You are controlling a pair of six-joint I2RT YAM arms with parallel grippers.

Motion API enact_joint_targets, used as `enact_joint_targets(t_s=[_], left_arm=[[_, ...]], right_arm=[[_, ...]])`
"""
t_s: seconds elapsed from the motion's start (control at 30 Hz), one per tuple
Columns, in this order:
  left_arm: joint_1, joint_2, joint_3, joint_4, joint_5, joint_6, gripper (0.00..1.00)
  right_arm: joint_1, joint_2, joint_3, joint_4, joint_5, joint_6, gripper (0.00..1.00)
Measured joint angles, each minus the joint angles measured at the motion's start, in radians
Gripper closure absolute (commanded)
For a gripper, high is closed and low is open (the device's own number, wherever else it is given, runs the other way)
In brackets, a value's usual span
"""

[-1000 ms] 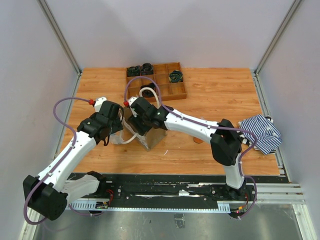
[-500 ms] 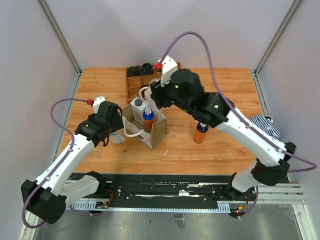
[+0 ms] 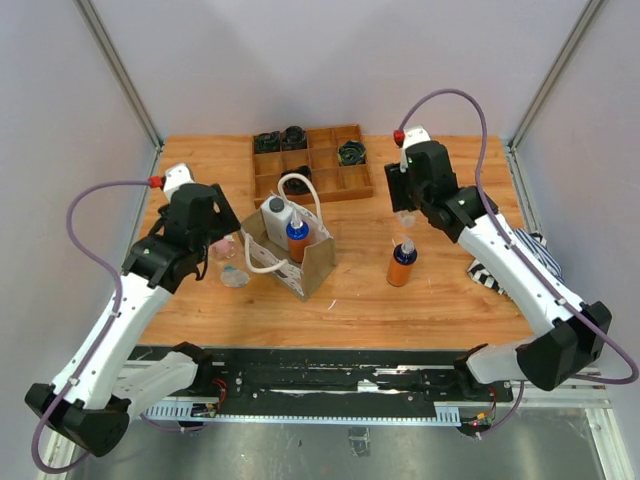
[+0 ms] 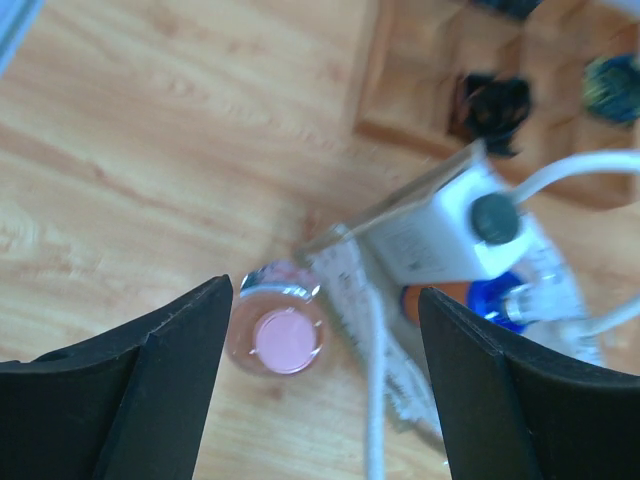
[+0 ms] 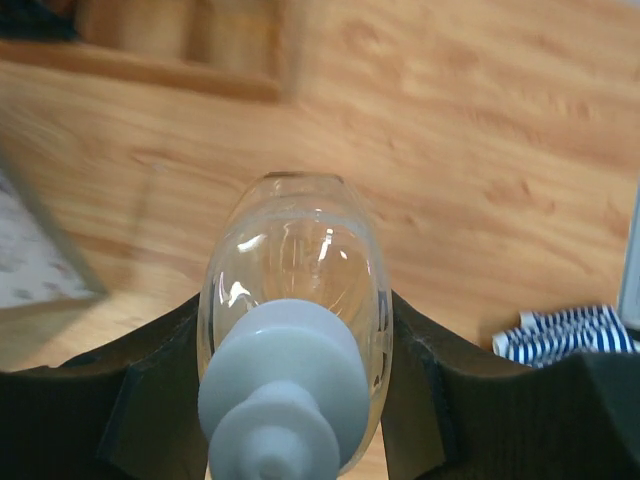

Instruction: Take the personal care products out of the canvas bag

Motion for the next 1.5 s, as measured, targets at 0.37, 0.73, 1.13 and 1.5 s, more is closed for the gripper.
enact_joint_targets(t_s=[0.37,0.73,1.13,1.5], left_arm=[[-0.035,0.115,0.179,0.135,0.108,0.101,0.23],[-0.158,0.233,0.025,0.249,0.196,0.136,0.23],[-0.256,0.37,-0.042,0.383,0.177,0.154,0.23],[-0.262,0.499,-0.01,0.436,0.122,0.142,0.21]], right_arm=[[-0.232,0.068,-0.271,0.078,-0.098,0.034,0.78],[-0.249,0.129,-0.35,0.129,-0.113,0.106,0.7],[-0.25,0.098,-0.404,0.183,-0.123,0.133,0.14],[-0.25,-0.004,-0.404,0.143,-0.163,0.13,0.05]])
